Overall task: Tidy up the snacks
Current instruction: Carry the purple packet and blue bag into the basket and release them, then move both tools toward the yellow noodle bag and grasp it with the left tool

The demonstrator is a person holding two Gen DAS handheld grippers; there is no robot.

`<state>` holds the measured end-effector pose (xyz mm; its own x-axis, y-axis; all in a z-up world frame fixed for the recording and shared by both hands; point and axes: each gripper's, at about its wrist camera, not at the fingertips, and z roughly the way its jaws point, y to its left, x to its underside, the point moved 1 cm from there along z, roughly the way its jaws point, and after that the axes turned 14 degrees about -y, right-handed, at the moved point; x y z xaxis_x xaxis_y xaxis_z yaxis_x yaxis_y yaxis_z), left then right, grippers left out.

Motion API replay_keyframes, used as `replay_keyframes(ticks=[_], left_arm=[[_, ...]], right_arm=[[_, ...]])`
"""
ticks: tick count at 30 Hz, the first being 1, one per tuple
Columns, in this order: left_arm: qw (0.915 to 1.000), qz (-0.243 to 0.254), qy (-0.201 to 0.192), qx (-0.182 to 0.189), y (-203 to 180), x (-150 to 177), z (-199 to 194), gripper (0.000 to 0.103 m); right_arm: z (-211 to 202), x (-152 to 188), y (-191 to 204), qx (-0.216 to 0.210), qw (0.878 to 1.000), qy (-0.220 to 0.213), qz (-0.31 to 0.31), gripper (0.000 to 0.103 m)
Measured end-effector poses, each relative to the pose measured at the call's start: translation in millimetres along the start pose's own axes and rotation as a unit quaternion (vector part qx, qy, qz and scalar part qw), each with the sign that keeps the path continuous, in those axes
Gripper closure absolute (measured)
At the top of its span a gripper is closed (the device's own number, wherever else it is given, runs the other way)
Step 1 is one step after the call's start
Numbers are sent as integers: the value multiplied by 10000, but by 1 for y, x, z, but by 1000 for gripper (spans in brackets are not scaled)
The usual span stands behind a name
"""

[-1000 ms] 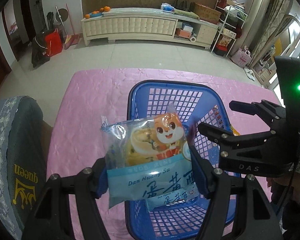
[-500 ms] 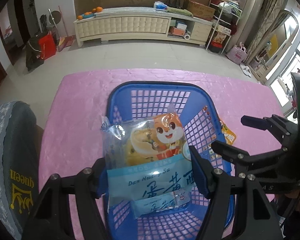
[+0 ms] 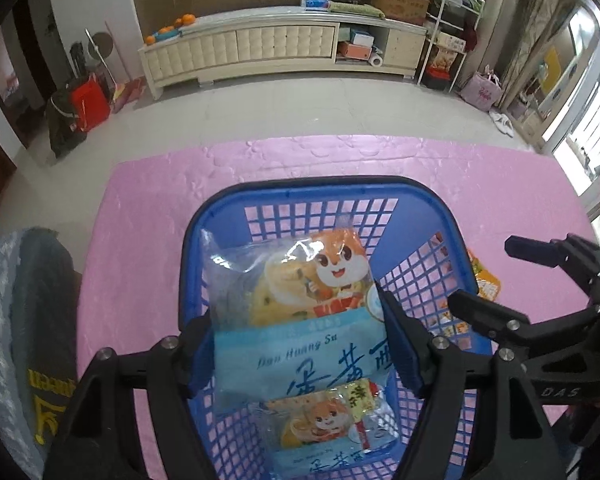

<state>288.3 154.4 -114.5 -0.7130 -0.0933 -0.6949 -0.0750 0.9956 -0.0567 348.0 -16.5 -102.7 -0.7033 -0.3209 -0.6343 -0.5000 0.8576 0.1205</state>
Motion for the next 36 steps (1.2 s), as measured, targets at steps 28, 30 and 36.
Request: replay_keyframes(ticks=[28, 30, 36], left_arm=[[9961, 424, -743, 195, -92, -12, -117, 22], [9960, 459, -717, 261, -106, -13, -117, 21], [9940, 836, -619, 339, -153, -10, -106, 20]], right_arm=[[-140, 15, -43, 392, 9977, -541, 110, 11], [-148, 19, -53, 418, 9972, -595, 152, 11], [-163, 34, -90, 493, 9949, -748, 459, 11]])
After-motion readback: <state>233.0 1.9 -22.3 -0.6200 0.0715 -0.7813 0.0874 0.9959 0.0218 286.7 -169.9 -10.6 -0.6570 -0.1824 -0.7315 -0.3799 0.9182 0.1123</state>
